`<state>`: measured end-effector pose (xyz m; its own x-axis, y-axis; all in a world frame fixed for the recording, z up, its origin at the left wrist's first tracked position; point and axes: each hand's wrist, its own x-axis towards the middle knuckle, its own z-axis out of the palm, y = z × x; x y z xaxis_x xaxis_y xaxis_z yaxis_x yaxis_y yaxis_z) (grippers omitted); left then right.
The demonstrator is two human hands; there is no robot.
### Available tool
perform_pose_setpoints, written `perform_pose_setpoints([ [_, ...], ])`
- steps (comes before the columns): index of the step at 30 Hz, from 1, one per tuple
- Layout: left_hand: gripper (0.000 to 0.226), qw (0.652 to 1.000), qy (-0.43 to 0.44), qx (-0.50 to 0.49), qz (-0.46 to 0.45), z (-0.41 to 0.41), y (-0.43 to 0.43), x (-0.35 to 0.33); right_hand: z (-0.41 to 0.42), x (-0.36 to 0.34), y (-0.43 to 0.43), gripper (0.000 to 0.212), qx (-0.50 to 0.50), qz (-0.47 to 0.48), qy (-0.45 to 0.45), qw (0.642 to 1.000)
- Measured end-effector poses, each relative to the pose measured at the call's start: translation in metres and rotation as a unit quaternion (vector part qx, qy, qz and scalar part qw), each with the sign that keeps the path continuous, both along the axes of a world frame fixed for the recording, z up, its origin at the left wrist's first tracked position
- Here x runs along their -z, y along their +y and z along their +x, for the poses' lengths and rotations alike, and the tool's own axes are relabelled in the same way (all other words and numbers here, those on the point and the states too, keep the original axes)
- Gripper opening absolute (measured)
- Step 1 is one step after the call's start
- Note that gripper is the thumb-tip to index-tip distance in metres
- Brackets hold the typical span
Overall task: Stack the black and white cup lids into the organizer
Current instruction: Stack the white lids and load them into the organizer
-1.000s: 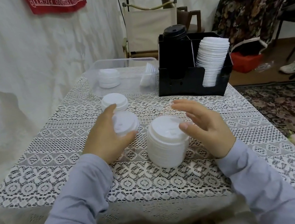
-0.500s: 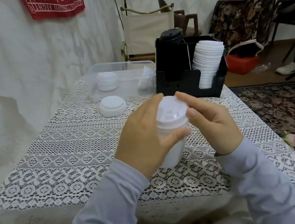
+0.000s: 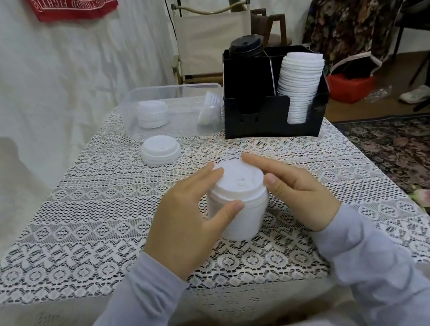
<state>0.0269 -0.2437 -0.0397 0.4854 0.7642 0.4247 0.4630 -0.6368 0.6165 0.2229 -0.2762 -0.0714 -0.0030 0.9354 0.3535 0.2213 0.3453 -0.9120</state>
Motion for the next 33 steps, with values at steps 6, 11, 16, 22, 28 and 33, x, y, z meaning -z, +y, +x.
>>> perform_pose_setpoints([
  [6, 0.074, 1.0, 0.007, 0.008, -0.003, 0.002, 0.0, 0.005, 0.003, 0.004, -0.002, 0.038, -0.007, -0.005, -0.002, 1.0],
  [11, 0.072, 1.0, 0.006, 0.013, -0.006, -0.001, 0.002, 0.007, 0.002, 0.004, -0.002, 0.04, -0.007, -0.002, -0.017, 1.0],
  [16, 0.065, 0.998, -0.038, 0.03, -0.051, -0.003, 0.005, 0.012, 0.0, 0.004, -0.004, 0.036, 0.005, 0.01, -0.04, 0.999],
  [22, 0.054, 0.986, -0.111, 0.059, -0.109, -0.008, 0.007, 0.018, -0.002, 0.003, -0.005, 0.029, 0.025, 0.03, -0.096, 0.995],
  [28, 0.053, 0.982, -0.122, 0.082, -0.119, -0.011, 0.012, 0.026, -0.006, 0.001, -0.009, 0.029, 0.017, 0.002, -0.081, 0.997],
  [33, 0.077, 0.991, -0.019, 0.1, -0.086, -0.015, 0.011, 0.031, -0.007, 0.002, -0.019, 0.071, -0.062, -0.097, -0.047, 0.992],
])
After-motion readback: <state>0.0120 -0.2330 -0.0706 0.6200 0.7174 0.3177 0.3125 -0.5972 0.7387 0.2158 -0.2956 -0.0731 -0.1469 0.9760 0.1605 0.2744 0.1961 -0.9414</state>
